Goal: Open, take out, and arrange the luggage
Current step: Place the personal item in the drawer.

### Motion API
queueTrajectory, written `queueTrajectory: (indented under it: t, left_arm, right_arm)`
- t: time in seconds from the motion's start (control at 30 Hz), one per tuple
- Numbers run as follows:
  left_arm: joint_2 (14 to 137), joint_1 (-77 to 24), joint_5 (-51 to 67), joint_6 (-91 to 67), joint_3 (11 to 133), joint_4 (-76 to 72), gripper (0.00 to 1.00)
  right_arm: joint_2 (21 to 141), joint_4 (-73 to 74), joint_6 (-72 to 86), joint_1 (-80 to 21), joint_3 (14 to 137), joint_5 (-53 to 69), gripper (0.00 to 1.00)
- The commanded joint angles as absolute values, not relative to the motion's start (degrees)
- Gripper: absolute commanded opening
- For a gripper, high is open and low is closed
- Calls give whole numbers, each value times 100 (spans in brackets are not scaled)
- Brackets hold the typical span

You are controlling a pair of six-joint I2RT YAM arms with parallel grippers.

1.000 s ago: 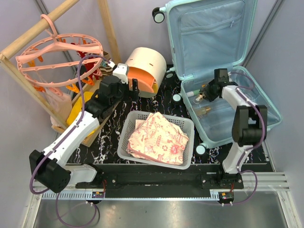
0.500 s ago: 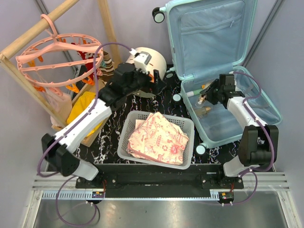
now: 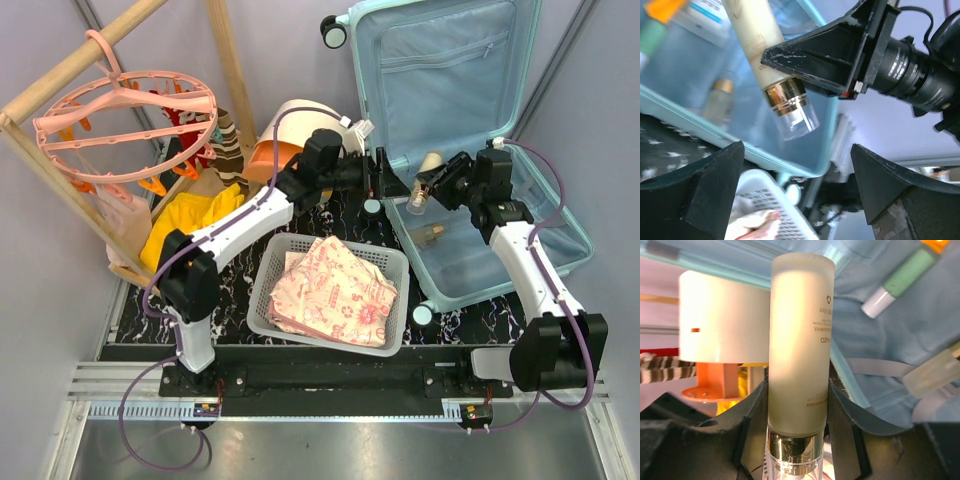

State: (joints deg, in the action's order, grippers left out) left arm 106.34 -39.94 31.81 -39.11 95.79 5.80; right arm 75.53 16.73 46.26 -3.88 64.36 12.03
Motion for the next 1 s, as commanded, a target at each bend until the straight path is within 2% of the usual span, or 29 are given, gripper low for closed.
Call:
queueTrajectory:
  t: [0.0,0.43,0.8,0.97]
  left_arm:
    - [10643,-4017,3507,-4912,9520,-482,91]
    - [11144,-4025,3524,-5133,9712,-202,90]
    - [11618,-4130,3797,-5642,9993,-695,89]
    - [11654,-4192,3797,-5590,10142,-457,83]
  right_arm:
    - [7234,888,4887,-492,6390,1591,0]
    - [7146,730,5045,-536,6513,1863,0]
    - [7172,685,4992,-685,6574,1863,0]
    - [7207,633,4983,-747,6644,1828,0]
